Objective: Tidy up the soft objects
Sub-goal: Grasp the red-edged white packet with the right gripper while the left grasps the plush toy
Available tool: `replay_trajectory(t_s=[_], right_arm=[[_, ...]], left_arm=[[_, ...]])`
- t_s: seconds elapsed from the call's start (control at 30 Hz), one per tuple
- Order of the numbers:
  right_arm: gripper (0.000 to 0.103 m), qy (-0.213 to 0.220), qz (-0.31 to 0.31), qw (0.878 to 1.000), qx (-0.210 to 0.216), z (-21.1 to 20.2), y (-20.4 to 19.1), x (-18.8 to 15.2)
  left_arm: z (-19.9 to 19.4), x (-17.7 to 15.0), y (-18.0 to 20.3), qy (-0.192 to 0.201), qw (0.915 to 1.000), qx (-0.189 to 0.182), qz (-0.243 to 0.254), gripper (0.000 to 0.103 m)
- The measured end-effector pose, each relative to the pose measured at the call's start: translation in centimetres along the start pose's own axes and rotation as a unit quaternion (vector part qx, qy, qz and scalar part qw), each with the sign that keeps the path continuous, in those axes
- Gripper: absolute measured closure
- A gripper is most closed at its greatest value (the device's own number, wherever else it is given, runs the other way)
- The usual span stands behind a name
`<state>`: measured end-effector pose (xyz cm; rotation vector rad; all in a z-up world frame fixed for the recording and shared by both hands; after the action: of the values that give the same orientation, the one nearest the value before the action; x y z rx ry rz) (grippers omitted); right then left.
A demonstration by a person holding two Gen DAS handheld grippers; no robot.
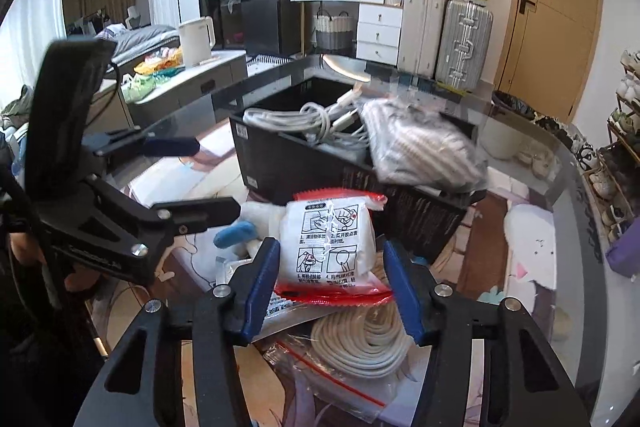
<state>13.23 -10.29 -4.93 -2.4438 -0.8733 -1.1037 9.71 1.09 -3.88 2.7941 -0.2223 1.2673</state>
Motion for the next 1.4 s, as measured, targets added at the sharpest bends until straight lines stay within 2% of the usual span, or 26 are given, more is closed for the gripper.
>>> replay_trajectory(t_s=[0.07, 0.13, 0.3, 0.37, 0.4, 0.43, 0.77, 0.9, 1.1, 1.23, 1.4], right_arm=[[0.05, 0.004, 0.001, 1.0, 0.001, -0.5, 0.3, 0.2], [0.07, 0.006, 0.001, 1.0, 0.003, -0.9, 0.5, 0.3], [0.069, -0.025, -0.001, 1.0, 0.009, -0.1, 0.8, -0.5], [0.061, -0.03, 0.003, 0.999, 0.012, 0.1, 0.6, -0.6], [0.053, -0.03, 0.003, 1.0, 0.008, 0.2, 0.6, -0.6], [0.051, -0.028, 0.003, 1.0, 0.004, 0.3, 0.6, -0.6], [0.051, -0.043, 0.009, 0.999, 0.015, 2.2, -0.7, -1.1], [0.057, -0.036, 0.008, 0.999, 0.019, 2.0, -0.8, -1.2], [0.058, -0.01, 0.004, 1.0, 0.02, -0.3, -0.2, -0.2], [0.058, 0.017, 0.004, 1.0, 0.026, -2.5, 0.0, 0.7], [0.058, 0.043, 0.004, 0.999, 0.023, -4.5, 0.7, 1.3]], left_arm=[[0.0, -0.1, 0.0, -0.001, 1.0, 0.0, 0.001, 0.003], [0.0, -0.1, 0.0, -0.001, 1.0, 0.0, 0.001, 0.003], [0.1, -0.1, 0.0, -0.001, 1.0, 0.001, 0.002, 0.003], [0.1, -0.1, -0.1, -0.001, 1.0, 0.001, 0.002, 0.003], [0.1, -0.1, 0.0, -0.001, 1.0, 0.001, 0.002, 0.003], [0.1, -0.1, 0.0, -0.001, 1.0, 0.001, 0.002, 0.003], [0.1, -0.1, 0.0, -0.002, 1.0, 0.001, 0.004, 0.003], [0.1, -0.1, 0.0, -0.002, 1.0, 0.001, 0.004, 0.003], [0.3, -0.2, 0.1, -0.007, 1.0, -0.003, 0.005, 0.003], [0.6, -0.2, 0.3, -0.023, 0.9997, 0.007, 0.007, 0.003], [1.1, 0.0, 1.4, -0.039, 0.9992, -0.007, 0.005, 0.003]])
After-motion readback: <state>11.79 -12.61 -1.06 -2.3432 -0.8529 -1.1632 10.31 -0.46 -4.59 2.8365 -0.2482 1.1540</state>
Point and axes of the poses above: each gripper's, at about its wrist camera, not at the fingertips, and z roughly the way its jaws point, y to its right, x to its top, the point moved 5 cm from there along z, roughly the way its jaws point, and after that the axes turned 8 degrees about z, right-handed, at the moved point
